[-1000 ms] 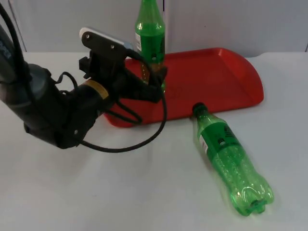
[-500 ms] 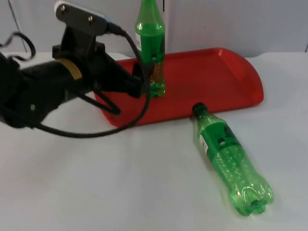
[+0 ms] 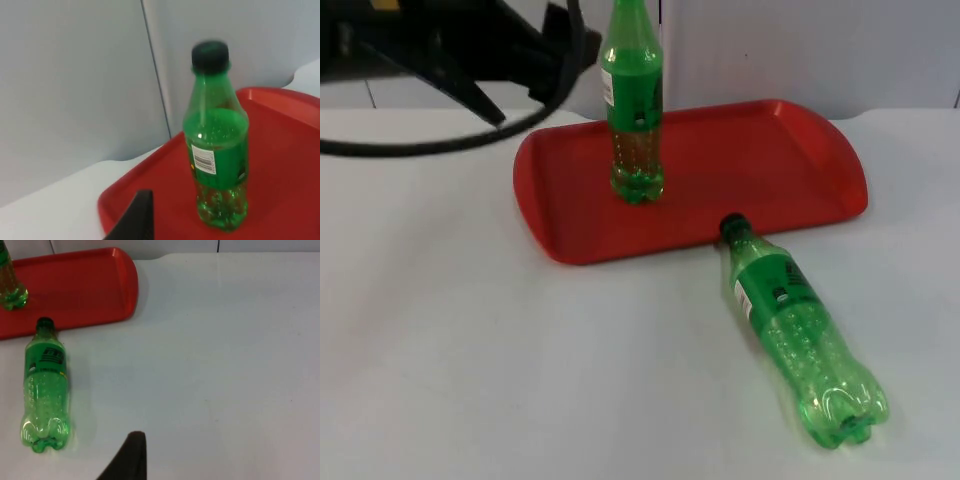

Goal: Place the bottle upright on the tray.

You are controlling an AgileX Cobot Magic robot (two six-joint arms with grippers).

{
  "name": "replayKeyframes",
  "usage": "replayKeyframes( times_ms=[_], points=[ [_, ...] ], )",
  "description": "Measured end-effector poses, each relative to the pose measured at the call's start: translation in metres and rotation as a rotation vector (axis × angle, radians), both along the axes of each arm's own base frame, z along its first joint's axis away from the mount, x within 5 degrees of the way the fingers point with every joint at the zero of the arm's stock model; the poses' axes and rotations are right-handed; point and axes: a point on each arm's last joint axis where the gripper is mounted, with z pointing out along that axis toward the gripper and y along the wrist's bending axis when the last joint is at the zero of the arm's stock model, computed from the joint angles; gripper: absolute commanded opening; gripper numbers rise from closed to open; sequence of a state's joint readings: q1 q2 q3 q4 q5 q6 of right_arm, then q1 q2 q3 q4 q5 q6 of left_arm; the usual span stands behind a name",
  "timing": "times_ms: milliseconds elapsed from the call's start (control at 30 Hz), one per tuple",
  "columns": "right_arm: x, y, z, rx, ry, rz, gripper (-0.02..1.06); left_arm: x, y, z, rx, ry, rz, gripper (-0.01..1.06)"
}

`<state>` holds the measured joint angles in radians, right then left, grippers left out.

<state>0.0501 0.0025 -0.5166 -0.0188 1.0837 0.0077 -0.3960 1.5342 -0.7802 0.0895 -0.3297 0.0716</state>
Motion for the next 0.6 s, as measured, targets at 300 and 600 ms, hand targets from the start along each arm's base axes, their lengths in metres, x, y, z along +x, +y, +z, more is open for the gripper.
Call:
replayKeyframes(
  times_ms=[300,600],
  points=[
    [0.000,0.000,0.000,0.000,0.000,0.000,1.05,-0.031,0.015,0.035,0.029,0.080,0.027,1.05],
    [0.000,0.000,0.000,0.000,0.000,0.000,1.05,-0.060,0.029,0.056,0.030,0.167,0.063,1.05]
  ],
)
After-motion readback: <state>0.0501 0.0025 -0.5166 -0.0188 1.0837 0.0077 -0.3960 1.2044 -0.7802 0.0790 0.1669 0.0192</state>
